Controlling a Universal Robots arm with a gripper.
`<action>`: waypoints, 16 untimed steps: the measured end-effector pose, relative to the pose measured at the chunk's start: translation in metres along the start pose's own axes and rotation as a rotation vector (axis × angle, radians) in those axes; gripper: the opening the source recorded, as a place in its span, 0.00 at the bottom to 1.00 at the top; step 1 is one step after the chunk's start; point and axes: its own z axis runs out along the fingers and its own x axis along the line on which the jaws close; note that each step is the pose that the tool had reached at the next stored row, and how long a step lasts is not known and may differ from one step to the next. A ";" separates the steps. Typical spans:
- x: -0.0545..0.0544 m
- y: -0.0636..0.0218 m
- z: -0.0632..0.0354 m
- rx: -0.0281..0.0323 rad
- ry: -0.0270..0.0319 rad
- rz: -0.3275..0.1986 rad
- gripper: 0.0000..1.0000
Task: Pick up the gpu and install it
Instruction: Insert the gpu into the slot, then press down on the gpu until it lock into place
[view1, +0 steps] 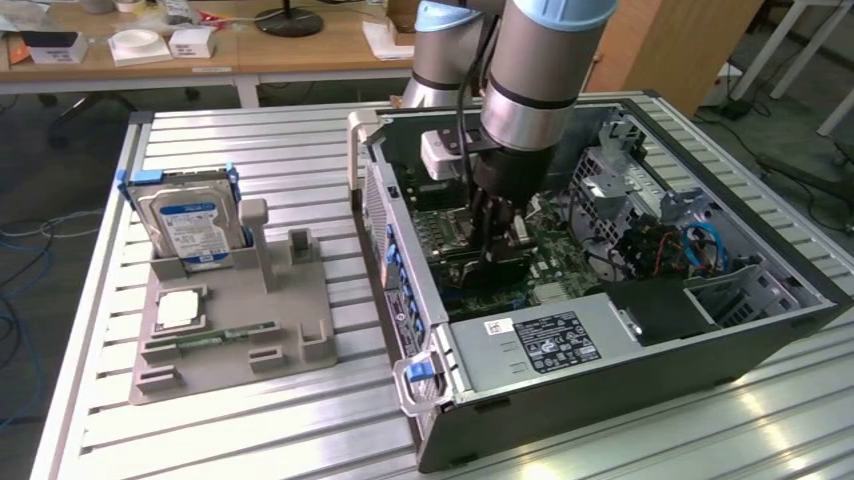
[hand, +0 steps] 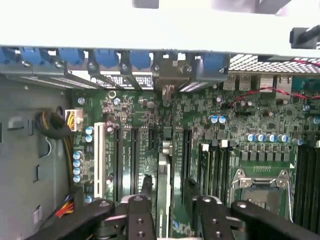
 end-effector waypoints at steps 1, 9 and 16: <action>0.000 0.0000 -0.0001 -0.0001 0.0000 0.000 0.38; 0.000 0.0001 -0.0003 -0.0002 0.0002 0.000 0.10; 0.000 0.0001 -0.0006 -0.0002 0.0002 0.000 0.10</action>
